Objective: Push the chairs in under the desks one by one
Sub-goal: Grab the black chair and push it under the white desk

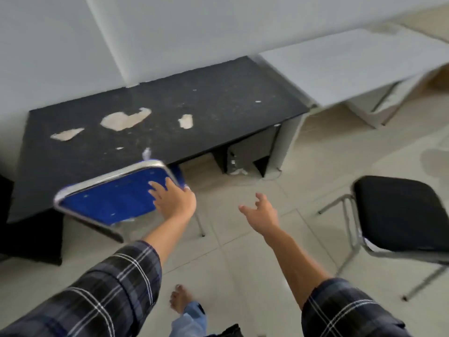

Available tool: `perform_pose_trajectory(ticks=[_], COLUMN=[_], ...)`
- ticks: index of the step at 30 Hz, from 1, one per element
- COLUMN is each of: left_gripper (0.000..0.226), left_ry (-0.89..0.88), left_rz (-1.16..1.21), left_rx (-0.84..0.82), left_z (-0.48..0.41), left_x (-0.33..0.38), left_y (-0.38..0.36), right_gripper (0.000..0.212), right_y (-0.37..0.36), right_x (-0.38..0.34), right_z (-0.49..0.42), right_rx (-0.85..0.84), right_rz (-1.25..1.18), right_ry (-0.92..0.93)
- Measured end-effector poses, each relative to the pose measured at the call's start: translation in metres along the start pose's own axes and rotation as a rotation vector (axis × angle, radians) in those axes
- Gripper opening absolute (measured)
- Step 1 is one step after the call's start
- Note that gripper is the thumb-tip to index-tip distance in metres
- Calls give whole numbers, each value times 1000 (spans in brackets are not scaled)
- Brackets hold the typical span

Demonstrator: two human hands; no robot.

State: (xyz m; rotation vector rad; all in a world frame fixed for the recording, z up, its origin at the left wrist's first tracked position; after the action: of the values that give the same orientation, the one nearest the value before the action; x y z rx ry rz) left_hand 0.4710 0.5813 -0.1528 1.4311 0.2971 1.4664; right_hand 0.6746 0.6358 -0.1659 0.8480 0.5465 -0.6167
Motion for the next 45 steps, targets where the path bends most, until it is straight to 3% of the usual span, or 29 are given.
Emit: perform_pose_trajectory(ticks=[8, 19, 30, 34, 37, 41, 45], left_gripper=[63, 69, 67, 54, 29, 37, 49], left_ry=[-586, -1054, -1040, -1022, -939, -866, -779], left_rz=[-227, -343, -284, -322, -361, -358, -365], left_rx=[-487, -829, -1262, -1364, -1434, -1450, -1357], left_z=[203, 394, 490, 511, 519, 527, 531], left_x=[135, 243, 346, 373, 385, 401, 408], left_y=[-157, -277, -387, -410, -433, -455, -473], right_gripper=[83, 87, 73, 72, 72, 73, 67], right_y=[184, 336, 465, 495, 518, 554, 591], right_x=[159, 292, 356, 370, 386, 411, 441], right_z=[68, 116, 90, 75, 61, 44, 23], right_rx=[306, 717, 937, 953, 933, 897, 833], right_rz=[157, 52, -64, -74, -70, -25, 16], right_ry=[-134, -353, -491, -501, -510, -510, -508])
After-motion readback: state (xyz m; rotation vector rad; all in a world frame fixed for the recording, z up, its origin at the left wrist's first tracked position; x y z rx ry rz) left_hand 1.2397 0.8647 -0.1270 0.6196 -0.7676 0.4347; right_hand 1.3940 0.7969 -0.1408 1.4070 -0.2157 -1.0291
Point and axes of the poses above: each hand's wrist, its own z-axis away from the middle knuckle, its own y-axis out of the back of the hand, x = y × z, the point moved 1 cm from there along -z, towards the middle knuckle, and after that the axes turned 6 degrees about z, right-handed, at the moved point
